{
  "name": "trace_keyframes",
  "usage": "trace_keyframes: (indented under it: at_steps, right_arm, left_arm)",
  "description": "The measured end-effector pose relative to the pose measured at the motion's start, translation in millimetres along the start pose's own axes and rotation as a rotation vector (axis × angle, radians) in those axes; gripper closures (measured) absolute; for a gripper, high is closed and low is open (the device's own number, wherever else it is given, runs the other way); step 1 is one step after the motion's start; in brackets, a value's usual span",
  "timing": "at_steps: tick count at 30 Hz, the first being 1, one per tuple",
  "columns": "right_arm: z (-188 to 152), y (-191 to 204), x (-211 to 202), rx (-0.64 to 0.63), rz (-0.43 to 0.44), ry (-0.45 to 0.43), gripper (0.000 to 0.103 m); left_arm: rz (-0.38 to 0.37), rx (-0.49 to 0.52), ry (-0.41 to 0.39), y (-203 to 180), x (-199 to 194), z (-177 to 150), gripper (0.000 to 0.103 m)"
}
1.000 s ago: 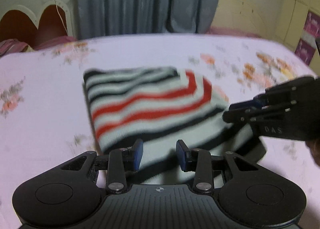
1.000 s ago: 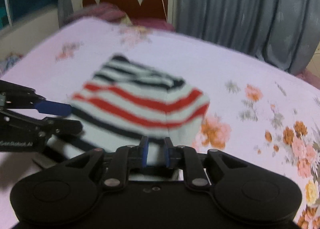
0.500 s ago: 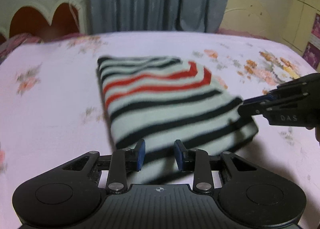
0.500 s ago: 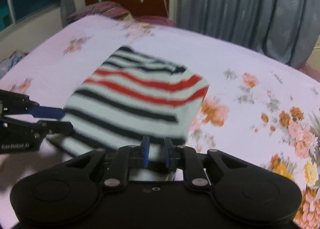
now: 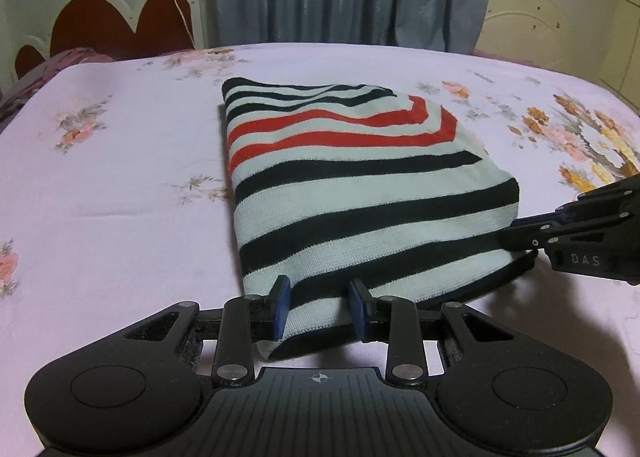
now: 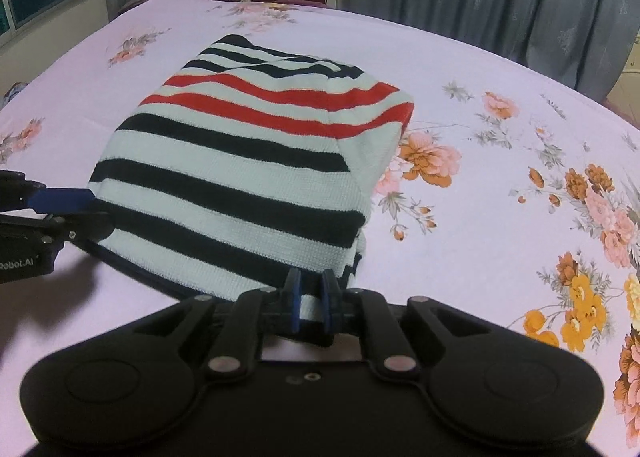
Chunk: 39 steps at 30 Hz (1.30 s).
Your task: Fold small clothes
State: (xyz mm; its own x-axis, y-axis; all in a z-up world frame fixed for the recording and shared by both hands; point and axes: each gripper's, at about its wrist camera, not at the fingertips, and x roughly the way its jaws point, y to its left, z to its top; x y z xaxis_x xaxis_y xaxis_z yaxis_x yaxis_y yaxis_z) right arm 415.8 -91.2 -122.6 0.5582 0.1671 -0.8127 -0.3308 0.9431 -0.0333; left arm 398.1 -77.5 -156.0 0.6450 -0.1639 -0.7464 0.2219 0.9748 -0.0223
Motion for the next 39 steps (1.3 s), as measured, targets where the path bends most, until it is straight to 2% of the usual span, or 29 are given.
trace_keyframes:
  at_steps: [9,20,21,22,23,24,25,26,29,32,34,39]
  right_arm:
    - [-5,4,1,-0.017,-0.01,-0.026,0.092]
    - [-2,7,1,0.002,-0.033,-0.015,0.09]
    - [-1,5,-2,0.017,-0.026,-0.015,0.084]
    - [-1,3,-7,0.04,-0.02,-0.019,0.063]
    - [-1,0,-14,0.066,-0.026,-0.038,0.048]
    - [-3,-2,-23,0.093,-0.038,-0.075,0.022]
    - [-6,-4,-34,0.112,-0.046,-0.124,0.02]
    - [-9,-6,-43,0.12,-0.046,-0.143,0.024]
    - [-18,-11,-65,0.145,-0.046,-0.132,0.026]
    - [-30,-9,-94,0.15,-0.032,-0.176,0.011]
    - [-38,-6,-109,0.15,-0.034,-0.202,0.001]
    - [-53,-2,-133,0.168,-0.025,-0.199,0.001]
  left_arm:
    - [0.042,0.034,-0.018,-7,2,-5,0.072]
    - [0.041,0.059,-0.014,-7,3,-3,0.071]
    - [0.043,0.063,-0.02,-7,1,-3,0.065]
    - [0.056,0.061,-0.026,-7,-3,-3,0.04]
    - [0.09,0.051,-0.041,-7,-10,-5,0.021]
    - [0.108,0.041,-0.076,-7,-18,-8,0.0]
    - [0.108,0.032,-0.122,-7,-29,-14,0.0]
    - [0.103,0.023,-0.128,-7,-36,-16,0.0]
    - [0.102,-0.018,-0.145,-9,-61,-27,0.0]
    - [0.088,-0.066,-0.17,-14,-88,-37,0.0]
    - [0.106,-0.083,-0.17,-19,-100,-42,0.0]
    - [0.098,-0.113,-0.19,-32,-130,-46,0.0]
